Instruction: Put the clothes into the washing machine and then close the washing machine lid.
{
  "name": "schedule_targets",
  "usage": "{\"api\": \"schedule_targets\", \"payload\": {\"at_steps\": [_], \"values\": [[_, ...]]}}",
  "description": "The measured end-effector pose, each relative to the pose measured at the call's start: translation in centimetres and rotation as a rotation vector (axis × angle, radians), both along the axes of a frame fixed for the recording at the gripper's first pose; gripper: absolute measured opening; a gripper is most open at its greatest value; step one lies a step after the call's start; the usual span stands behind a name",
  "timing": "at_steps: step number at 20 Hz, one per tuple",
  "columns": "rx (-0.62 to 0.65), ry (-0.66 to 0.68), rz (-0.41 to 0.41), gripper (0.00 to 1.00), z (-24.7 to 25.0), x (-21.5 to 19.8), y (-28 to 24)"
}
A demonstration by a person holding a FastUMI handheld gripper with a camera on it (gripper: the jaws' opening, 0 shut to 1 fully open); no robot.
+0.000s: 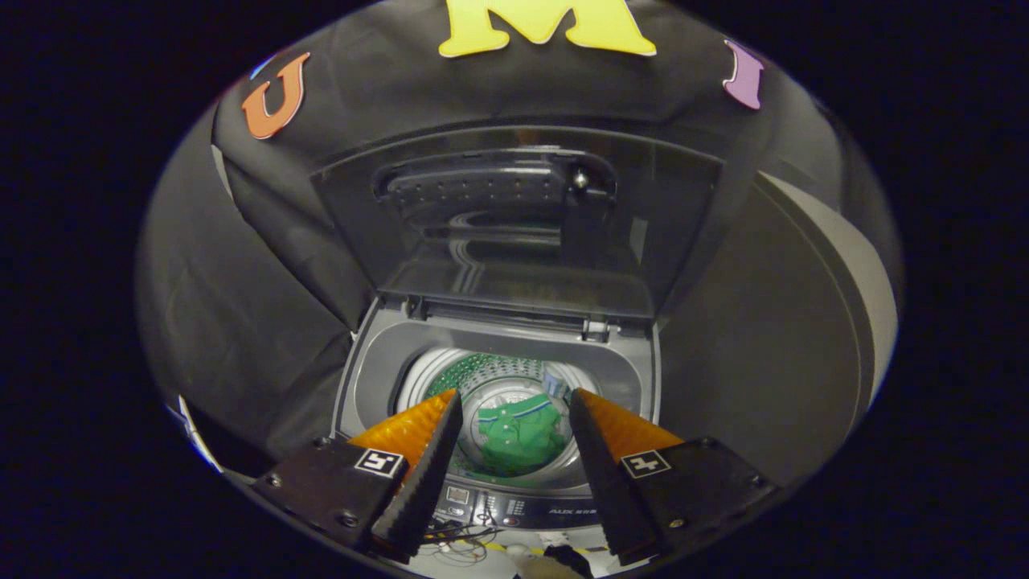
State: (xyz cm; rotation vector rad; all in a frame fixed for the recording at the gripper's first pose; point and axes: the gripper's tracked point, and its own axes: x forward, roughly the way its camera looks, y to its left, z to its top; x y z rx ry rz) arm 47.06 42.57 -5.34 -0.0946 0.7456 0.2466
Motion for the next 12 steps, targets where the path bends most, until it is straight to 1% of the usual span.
{"api": "schedule_targets", "payload": {"at_steps": [7, 12], "values": [[0.030, -0.130, -0.027, 0.84, 6.6, 1.7, 0.6], [0.071, -0.214, -0.045, 0.84, 12.3, 4.5, 1.9]]}}
